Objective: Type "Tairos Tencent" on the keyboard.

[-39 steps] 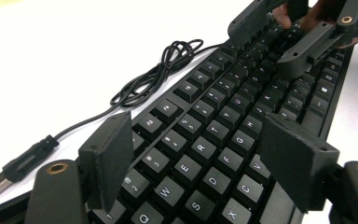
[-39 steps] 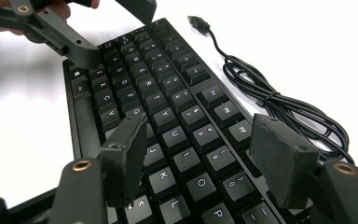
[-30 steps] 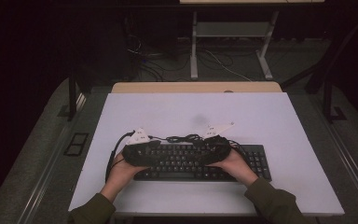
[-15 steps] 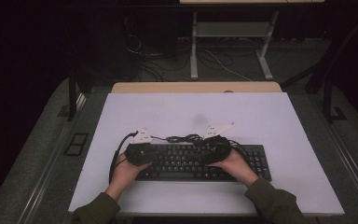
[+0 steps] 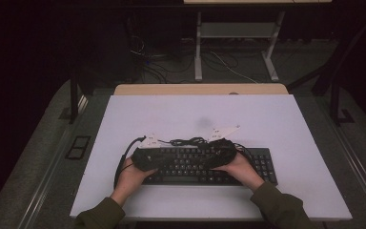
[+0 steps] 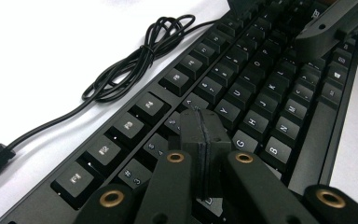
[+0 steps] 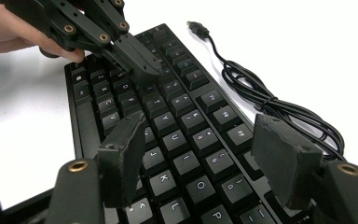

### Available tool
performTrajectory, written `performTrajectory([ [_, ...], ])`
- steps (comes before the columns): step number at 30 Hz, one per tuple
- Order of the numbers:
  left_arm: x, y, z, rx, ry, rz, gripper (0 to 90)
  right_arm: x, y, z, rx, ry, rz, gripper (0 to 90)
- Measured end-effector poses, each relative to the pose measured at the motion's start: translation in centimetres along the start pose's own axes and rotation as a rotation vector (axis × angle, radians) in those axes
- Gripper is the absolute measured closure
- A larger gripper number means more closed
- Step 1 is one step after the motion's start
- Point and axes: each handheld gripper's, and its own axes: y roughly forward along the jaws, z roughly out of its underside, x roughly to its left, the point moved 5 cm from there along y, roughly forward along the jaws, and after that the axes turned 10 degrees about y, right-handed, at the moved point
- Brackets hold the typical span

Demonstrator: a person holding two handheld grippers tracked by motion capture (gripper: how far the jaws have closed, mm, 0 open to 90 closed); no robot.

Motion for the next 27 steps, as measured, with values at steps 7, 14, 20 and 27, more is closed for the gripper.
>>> performTrajectory([
  [7,-0.05,0.16,0.15,0.014,-0.001,0.002,89.2,-0.02,-0.01,-0.01,-0.001,-0.001,0.0,34.4],
  [14,-0.04,0.14,0.16,0.016,-0.002,0.003,89.2,-0.01,-0.02,-0.03,-0.001,-0.001,0.001,34.4],
  [20,-0.05,0.2,0.16,0.012,-0.006,0.004,89.2,-0.02,-0.03,-0.05,-0.002,0.001,-0.001,34.3],
  [27,-0.12,0.35,0.29,0.022,-0.002,0.006,89.2,0.01,-0.03,-0.05,-0.002,0.002,-0.001,34.3],
])
